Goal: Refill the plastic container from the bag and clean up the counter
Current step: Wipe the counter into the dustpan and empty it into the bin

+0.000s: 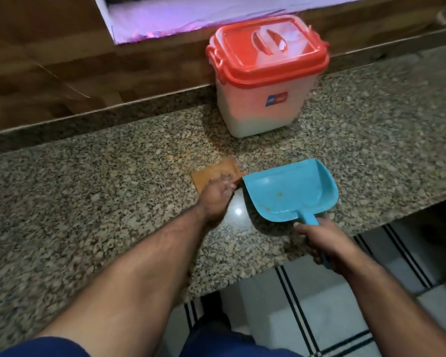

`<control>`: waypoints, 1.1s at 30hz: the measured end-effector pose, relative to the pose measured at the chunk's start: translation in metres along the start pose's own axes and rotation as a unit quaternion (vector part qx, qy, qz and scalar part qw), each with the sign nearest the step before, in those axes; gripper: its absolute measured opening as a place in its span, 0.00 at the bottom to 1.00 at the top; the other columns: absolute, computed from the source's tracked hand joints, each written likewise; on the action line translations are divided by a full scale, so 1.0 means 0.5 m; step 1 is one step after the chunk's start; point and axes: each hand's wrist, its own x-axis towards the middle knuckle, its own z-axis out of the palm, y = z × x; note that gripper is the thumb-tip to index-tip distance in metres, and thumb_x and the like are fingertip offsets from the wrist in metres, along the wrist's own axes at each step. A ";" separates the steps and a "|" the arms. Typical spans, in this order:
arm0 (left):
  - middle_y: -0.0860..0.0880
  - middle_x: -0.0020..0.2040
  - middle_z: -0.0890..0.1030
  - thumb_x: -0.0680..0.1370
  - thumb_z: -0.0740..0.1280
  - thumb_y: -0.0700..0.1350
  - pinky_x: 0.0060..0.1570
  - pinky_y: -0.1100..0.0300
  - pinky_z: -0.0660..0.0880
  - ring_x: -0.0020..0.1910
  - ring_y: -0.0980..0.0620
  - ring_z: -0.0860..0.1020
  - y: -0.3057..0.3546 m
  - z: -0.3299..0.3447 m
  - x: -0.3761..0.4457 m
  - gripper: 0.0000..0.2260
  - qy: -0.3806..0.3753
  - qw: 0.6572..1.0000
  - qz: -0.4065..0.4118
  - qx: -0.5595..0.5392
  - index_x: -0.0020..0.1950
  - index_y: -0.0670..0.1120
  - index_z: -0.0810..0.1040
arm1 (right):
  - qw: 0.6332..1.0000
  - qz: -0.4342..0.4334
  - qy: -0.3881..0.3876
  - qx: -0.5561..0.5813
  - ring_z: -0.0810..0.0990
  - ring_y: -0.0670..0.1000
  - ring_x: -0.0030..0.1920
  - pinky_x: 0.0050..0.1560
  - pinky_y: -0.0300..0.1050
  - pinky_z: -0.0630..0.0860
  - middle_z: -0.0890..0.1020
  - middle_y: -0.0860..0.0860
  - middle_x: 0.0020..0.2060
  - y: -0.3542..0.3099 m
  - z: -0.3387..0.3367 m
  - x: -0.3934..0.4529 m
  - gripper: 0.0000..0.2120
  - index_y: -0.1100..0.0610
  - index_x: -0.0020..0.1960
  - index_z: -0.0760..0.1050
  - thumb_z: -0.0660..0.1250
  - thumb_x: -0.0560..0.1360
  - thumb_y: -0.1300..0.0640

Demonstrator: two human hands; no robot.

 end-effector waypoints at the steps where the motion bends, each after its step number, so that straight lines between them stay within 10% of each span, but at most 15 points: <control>1: 0.44 0.81 0.73 0.85 0.56 0.53 0.85 0.49 0.53 0.84 0.46 0.66 0.008 0.029 -0.027 0.25 0.008 1.000 0.001 -0.017 0.77 0.45 0.79 | 1.000 -0.001 -0.002 0.005 0.65 0.48 0.20 0.24 0.37 0.62 0.69 0.49 0.22 0.020 -0.016 -0.013 0.05 0.60 0.52 0.77 0.70 0.82 0.57; 5: 0.45 0.64 0.85 0.87 0.61 0.46 0.72 0.58 0.74 0.65 0.46 0.81 0.078 0.143 -0.158 0.15 0.071 0.985 -0.022 -0.156 0.61 0.41 0.86 | 0.999 -0.009 -0.013 0.028 0.66 0.48 0.20 0.25 0.37 0.62 0.70 0.50 0.25 0.110 -0.084 -0.074 0.06 0.58 0.52 0.78 0.71 0.82 0.56; 9: 0.54 0.66 0.84 0.88 0.63 0.48 0.65 0.67 0.75 0.63 0.57 0.81 0.149 0.211 -0.238 0.13 0.138 0.952 -0.082 -0.259 0.67 0.49 0.84 | 0.998 -0.036 -0.038 0.027 0.68 0.47 0.22 0.25 0.38 0.65 0.72 0.50 0.29 0.226 -0.142 -0.125 0.11 0.56 0.53 0.80 0.76 0.78 0.49; 13: 0.47 0.50 0.87 0.82 0.63 0.62 0.51 0.49 0.82 0.49 0.42 0.85 0.193 0.212 -0.268 0.20 0.284 0.850 -0.225 -0.383 0.57 0.48 0.85 | 0.997 -0.067 -0.031 -0.007 0.71 0.49 0.25 0.26 0.42 0.68 0.75 0.50 0.31 0.355 -0.168 -0.167 0.14 0.55 0.49 0.81 0.77 0.74 0.45; 18: 0.49 0.43 0.77 0.90 0.55 0.47 0.24 0.65 0.73 0.29 0.56 0.77 0.207 0.182 -0.336 0.14 0.363 0.760 -0.223 -0.491 0.49 0.49 0.75 | 0.997 -0.057 -0.022 -0.036 0.74 0.52 0.27 0.27 0.44 0.70 0.77 0.52 0.31 0.475 -0.157 -0.223 0.12 0.56 0.48 0.81 0.74 0.77 0.47; 24: 0.44 0.54 0.85 0.89 0.55 0.49 0.43 0.57 0.82 0.45 0.48 0.85 0.175 0.144 -0.401 0.13 0.417 0.698 -0.252 -0.525 0.55 0.49 0.78 | 0.995 -0.012 -0.084 -0.058 0.71 0.52 0.26 0.26 0.43 0.68 0.75 0.51 0.30 0.575 -0.119 -0.280 0.10 0.54 0.46 0.78 0.70 0.75 0.47; 33: 0.45 0.66 0.84 0.87 0.55 0.60 0.50 0.60 0.81 0.47 0.58 0.81 0.169 0.093 -0.391 0.23 0.508 0.739 -0.209 -0.391 0.71 0.46 0.78 | 0.994 -0.035 -0.074 -0.077 0.76 0.54 0.29 0.28 0.43 0.71 0.80 0.53 0.34 0.536 -0.100 -0.228 0.09 0.51 0.48 0.80 0.69 0.76 0.45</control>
